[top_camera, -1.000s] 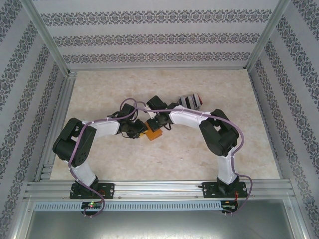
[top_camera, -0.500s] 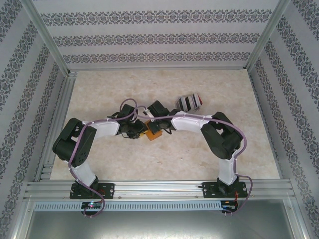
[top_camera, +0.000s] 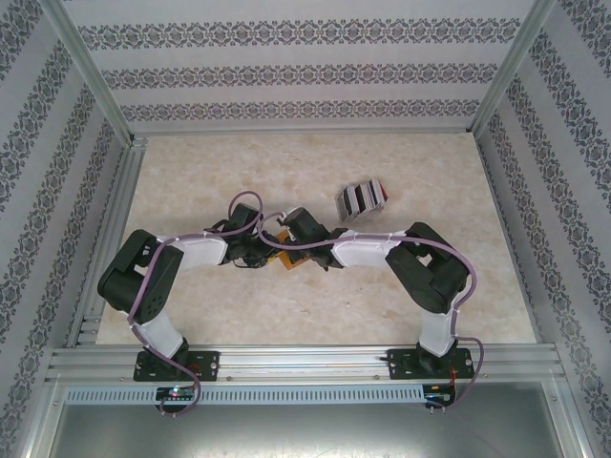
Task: Put the credit cards into the card holder
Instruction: Close the button on the card holder.
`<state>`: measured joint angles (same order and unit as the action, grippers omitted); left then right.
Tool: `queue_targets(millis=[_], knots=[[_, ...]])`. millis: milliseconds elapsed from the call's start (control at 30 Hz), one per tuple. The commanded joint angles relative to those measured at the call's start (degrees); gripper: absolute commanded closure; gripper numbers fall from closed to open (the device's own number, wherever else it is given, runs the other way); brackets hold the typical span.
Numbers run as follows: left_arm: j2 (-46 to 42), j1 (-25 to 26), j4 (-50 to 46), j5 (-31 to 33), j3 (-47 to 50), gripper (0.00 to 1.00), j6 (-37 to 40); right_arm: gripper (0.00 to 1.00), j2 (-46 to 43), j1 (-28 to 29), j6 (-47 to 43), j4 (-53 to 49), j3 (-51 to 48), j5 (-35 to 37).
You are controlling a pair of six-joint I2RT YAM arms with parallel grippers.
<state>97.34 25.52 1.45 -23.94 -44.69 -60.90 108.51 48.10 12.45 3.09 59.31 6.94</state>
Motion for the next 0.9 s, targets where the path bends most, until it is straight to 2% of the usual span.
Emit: queue_targets(millis=[0, 433, 867], knots=[[1.16, 0.09, -1.28, 5.42, 2.04, 0.75, 2.92, 0.97, 7.15, 3.58, 3.76, -14.78, -6.26, -3.71], [5.32, 0.09, 5.25, 3.89, 1.94, 0.75, 4.52, 0.99, 6.29, 6.93, 9.44, -11.04, -15.0, -0.26], [7.82, 0.12, 10.76, 2.19, 3.32, 0.75, 3.84, 0.99, 11.09, 8.73, 7.37, -16.56, -8.4, -3.49]])
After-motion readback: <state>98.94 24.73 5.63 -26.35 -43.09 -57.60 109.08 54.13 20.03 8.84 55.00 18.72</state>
